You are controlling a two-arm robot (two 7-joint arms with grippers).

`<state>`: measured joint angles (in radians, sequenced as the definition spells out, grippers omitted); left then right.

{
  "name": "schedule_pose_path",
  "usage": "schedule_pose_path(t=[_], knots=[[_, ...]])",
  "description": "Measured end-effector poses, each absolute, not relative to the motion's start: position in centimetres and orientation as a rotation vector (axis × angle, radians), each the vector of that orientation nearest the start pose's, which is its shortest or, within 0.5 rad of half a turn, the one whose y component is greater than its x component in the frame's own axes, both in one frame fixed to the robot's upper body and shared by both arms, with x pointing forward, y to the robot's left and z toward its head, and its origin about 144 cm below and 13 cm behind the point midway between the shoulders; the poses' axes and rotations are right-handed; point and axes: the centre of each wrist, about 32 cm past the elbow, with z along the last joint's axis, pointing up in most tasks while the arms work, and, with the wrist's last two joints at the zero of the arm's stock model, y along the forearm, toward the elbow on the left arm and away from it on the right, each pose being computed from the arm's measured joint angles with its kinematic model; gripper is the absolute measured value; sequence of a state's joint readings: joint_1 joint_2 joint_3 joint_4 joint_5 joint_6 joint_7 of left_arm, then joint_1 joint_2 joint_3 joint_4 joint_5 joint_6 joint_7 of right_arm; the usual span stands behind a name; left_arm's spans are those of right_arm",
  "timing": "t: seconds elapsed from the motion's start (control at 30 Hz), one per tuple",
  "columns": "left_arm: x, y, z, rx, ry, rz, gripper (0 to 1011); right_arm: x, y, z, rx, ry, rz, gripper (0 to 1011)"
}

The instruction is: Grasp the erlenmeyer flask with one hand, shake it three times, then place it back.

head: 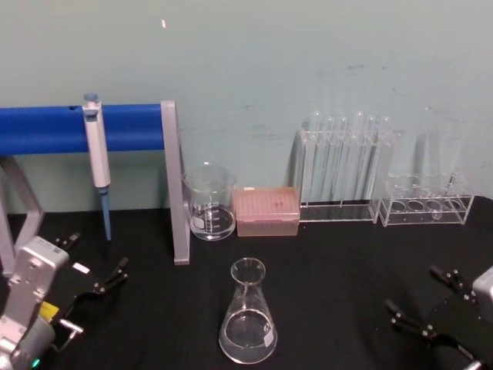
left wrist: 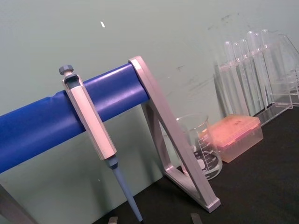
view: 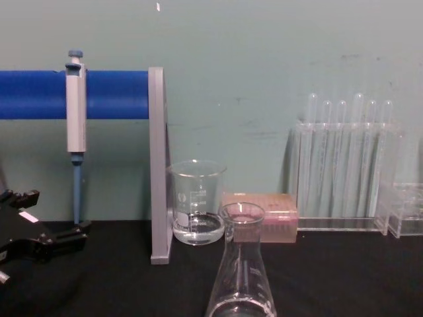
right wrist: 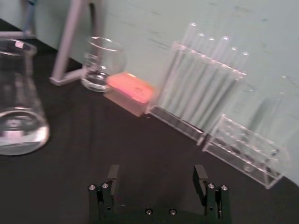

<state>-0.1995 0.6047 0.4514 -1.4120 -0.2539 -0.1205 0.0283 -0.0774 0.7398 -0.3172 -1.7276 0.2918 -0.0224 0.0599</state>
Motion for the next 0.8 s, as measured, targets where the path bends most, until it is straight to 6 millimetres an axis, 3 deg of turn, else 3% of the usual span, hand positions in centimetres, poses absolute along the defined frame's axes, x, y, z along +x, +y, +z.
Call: schedule_pose_path(t=[0.4,0.8], knots=[[48.9,31.0,114.0,0.304,-0.285,1.248,1001,39.9,-31.4,117.2,-0.289,-0.148,-0.952,1000],[48.9,31.0,114.0,0.304,-0.285,1.248,1001,40.5,-29.9,117.0,-0.215,-0.124,-0.795,1000]])
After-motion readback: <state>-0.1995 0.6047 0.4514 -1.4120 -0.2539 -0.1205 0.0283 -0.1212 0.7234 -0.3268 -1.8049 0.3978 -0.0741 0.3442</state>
